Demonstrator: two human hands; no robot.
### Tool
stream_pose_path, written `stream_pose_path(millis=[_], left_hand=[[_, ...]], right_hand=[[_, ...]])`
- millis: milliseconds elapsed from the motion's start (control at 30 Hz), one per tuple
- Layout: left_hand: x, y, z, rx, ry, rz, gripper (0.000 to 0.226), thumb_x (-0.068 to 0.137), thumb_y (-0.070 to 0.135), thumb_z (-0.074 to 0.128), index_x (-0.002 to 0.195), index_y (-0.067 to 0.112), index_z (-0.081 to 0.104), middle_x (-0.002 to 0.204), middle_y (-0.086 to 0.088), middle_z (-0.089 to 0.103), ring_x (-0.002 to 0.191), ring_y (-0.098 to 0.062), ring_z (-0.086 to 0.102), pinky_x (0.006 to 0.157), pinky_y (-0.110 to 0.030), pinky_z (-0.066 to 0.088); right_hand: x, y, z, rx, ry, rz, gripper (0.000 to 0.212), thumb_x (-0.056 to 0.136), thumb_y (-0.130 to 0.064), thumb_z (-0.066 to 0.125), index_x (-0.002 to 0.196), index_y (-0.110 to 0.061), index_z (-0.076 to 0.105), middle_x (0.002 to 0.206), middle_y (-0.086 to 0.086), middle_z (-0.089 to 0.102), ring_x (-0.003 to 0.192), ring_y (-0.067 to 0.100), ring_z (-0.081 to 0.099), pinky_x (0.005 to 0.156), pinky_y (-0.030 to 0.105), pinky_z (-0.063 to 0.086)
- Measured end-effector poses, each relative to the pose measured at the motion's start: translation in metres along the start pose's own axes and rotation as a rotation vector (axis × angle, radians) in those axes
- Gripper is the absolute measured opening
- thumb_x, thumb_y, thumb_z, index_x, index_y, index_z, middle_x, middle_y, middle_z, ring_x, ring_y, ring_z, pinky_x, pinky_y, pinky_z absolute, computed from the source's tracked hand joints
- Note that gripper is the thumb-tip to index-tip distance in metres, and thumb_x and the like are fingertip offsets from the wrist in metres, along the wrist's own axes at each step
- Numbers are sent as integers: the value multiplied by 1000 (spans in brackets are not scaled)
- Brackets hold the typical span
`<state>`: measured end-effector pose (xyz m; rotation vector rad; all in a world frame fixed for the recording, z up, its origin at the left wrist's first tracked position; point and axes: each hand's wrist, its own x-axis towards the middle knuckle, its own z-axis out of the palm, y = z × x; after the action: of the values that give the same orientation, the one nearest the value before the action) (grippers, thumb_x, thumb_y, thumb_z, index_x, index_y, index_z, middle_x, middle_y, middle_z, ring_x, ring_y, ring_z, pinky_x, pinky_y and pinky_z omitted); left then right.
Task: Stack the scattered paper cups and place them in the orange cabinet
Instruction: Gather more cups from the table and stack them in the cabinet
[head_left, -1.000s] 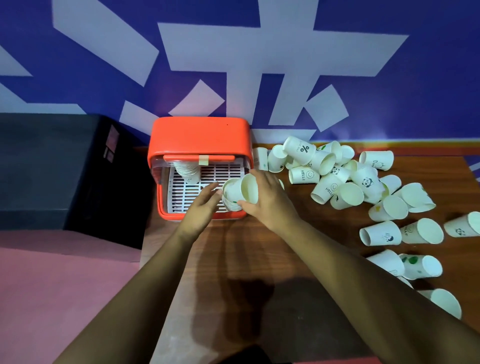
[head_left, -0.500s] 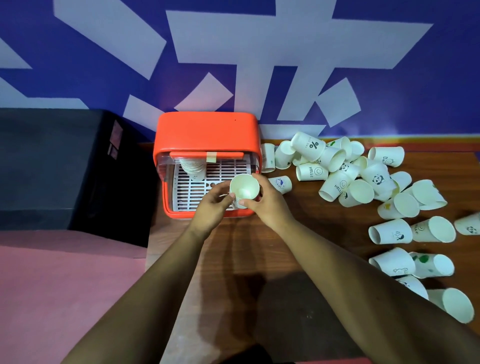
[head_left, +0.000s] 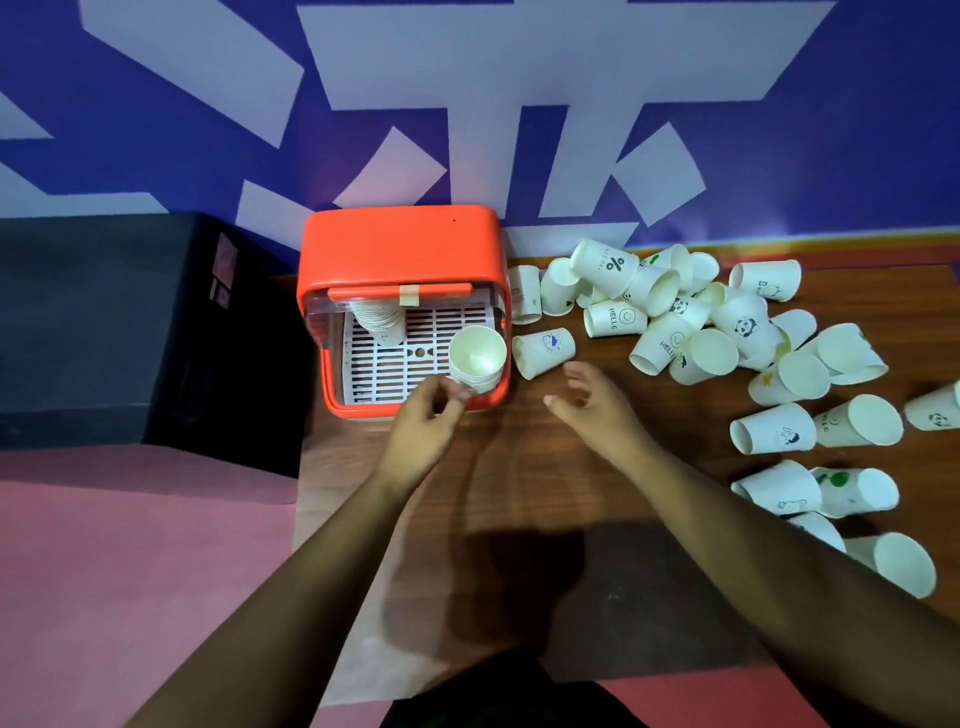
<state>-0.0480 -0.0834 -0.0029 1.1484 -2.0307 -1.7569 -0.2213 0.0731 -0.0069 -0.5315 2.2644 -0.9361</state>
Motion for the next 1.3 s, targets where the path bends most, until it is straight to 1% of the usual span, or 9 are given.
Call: stream_pose_path(millis=[200,333,467,600,733,967,1067,1200,1300], left_hand=[[1,40,84,-28,-361,85,19,93,1,62,97,20,62,93,-1,56,83,-9,50,81,-14,40],[43,47,133,269,-270,147,21,91,14,67,111,14,59,109,-5,54,99,-17,54,94,-28,43],[89,35,151,713,-92,209,58,81,15,71,133,3,50,136,-20,46,125,-38,46,107,-40,37],[120,18,166,992,-151,37,87,83,27,72,153,7,26,150,-22,32,139,-40,32,118,-44,26],[117,4,176,1058,-158,3,75,91,33,66,152,11,28,144,-19,37,133,-38,38,112,-46,31],[84,-7,175,599,-43,-91,74,86,32,73,147,8,38,143,-15,45,131,-34,47,103,-39,39],[71,-12,168,422,-16,-189,74,83,33,77,144,11,43,141,-10,51,130,-28,50,105,-36,40],[49,-15,158,97,-18,-219,80,70,42,76,141,26,45,134,1,56,125,-16,57,108,-42,48],[30,-16,154,15,-79,-127,84,79,34,76,151,29,32,144,13,46,134,-7,48,109,-28,44]], right_hand=[[9,47,-70,-186,78,105,55,89,-32,66,137,-11,49,138,9,51,124,21,52,100,31,43],[33,60,-92,-292,118,111,54,91,-29,61,136,-4,46,132,18,51,120,31,52,98,38,44],[65,68,-98,-354,196,35,52,92,-29,57,136,-5,42,127,20,49,111,38,56,89,44,50],[91,75,-95,-366,80,147,65,98,-35,48,153,-13,20,139,21,50,124,39,51,96,45,46],[99,94,-92,-416,-43,137,68,100,-41,44,157,-23,12,136,20,52,125,37,49,100,45,46],[64,109,-84,-458,-222,-56,56,95,-41,52,147,-32,33,137,15,48,118,36,56,93,43,50],[55,109,-80,-535,-106,-82,56,95,-44,51,146,-28,34,133,17,49,105,39,61,80,42,53],[71,97,-74,-564,71,98,74,99,-45,41,156,-16,4,135,28,45,99,42,63,71,39,48],[87,93,-69,-546,48,173,75,100,-47,37,156,-20,-6,131,30,46,101,40,61,68,37,41]])
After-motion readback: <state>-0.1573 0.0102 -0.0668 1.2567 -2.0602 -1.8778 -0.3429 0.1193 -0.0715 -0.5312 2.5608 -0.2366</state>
